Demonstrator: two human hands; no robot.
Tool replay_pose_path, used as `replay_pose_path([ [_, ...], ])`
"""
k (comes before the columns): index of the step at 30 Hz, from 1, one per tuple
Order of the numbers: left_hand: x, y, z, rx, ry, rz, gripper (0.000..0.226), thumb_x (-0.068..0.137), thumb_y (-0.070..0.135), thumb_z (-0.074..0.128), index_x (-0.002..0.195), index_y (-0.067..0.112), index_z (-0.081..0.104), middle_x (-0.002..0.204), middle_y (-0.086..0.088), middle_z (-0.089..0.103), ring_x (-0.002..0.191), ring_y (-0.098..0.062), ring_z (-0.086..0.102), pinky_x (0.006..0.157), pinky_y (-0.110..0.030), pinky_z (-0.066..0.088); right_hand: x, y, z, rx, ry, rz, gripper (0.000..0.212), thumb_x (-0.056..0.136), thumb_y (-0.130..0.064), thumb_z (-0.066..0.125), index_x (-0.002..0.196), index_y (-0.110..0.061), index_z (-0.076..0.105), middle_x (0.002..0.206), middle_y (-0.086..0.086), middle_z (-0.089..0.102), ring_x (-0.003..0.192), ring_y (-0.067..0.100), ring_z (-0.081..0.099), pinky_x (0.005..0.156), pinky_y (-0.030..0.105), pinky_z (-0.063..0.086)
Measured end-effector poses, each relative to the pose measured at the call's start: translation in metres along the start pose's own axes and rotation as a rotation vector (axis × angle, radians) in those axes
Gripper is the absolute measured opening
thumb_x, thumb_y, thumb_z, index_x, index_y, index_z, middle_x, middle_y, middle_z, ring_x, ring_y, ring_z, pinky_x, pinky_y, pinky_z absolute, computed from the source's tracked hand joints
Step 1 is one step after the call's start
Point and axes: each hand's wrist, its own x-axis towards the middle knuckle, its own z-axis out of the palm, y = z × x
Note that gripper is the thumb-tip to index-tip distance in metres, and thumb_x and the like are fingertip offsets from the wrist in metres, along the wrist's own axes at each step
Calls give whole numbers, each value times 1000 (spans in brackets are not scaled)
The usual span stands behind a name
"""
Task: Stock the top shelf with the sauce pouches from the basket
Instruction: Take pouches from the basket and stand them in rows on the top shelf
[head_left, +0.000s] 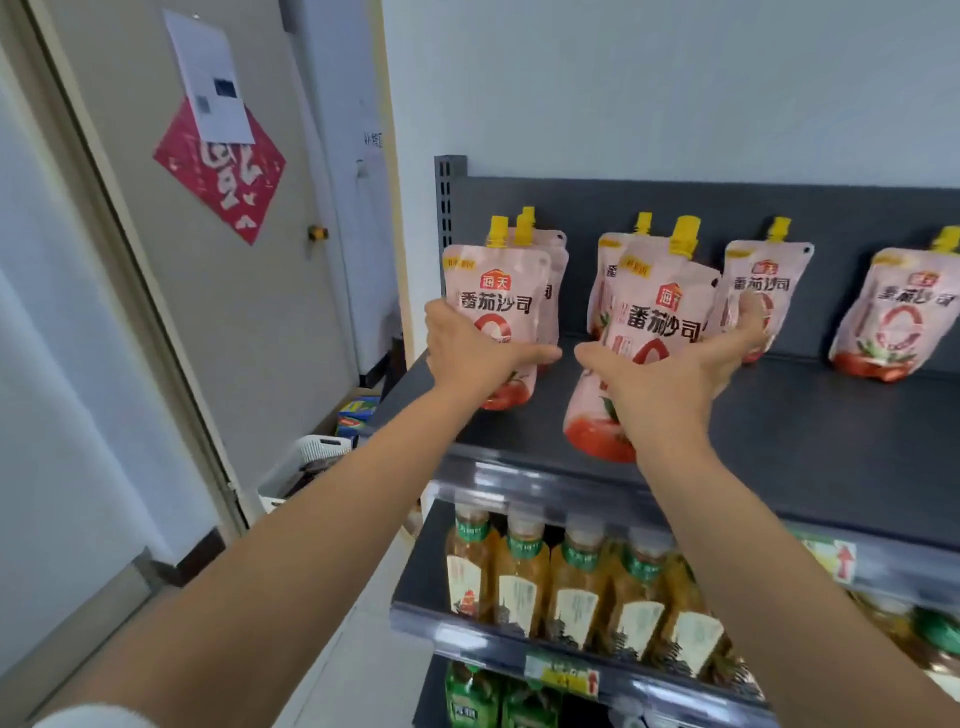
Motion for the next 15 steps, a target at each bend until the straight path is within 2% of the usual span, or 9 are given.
replay_pose_path([
  [3, 18, -6, 11, 0, -76, 4, 116, 22, 67, 81, 115, 24, 28, 117, -1, 46, 112, -22, 50, 97, -48, 46, 9, 10, 15, -97, -6, -28, 122, 56, -18, 87, 146, -28, 4, 151, 4, 13, 138, 25, 18, 113, 48, 22],
  [8, 32, -11, 14, 25, -241, 36, 95, 44, 43, 83, 115, 14, 27, 121, -5, 38, 116, -23, 43, 102, -46, 40, 8, 21, 33, -234, -4, -39, 121, 59, -15, 85, 147, -23, 2, 149, 5, 13, 139, 25, 15, 114, 48, 16],
  [10, 35, -12, 7, 14, -343, 67, 92, 43, 38, 80, 113, 15, 26, 123, -7, 39, 117, -22, 45, 101, -43, 44, 7, 22, 37, -279, 7, -13, 125, 59, -16, 86, 148, -23, -1, 150, 7, 12, 140, 27, 13, 114, 49, 14],
  [13, 43, -22, -9, 5, -561, 167, 89, 55, 20, 91, 113, 16, 24, 121, -1, 46, 112, -14, 52, 90, -30, 50, 6, 25, 45, -343, 27, 38, 135, 59, -30, 88, 149, -16, -11, 154, 12, 6, 144, 29, 4, 115, 49, 10],
  [15, 45, -29, -20, 17, -620, 256, 85, 61, 21, 91, 115, 17, 25, 118, 6, 50, 107, -10, 55, 86, -27, 52, 3, 26, 53, -389, 19, 26, 139, 56, -40, 89, 150, -11, -10, 152, 13, 8, 144, 29, 4, 115, 48, 12],
])
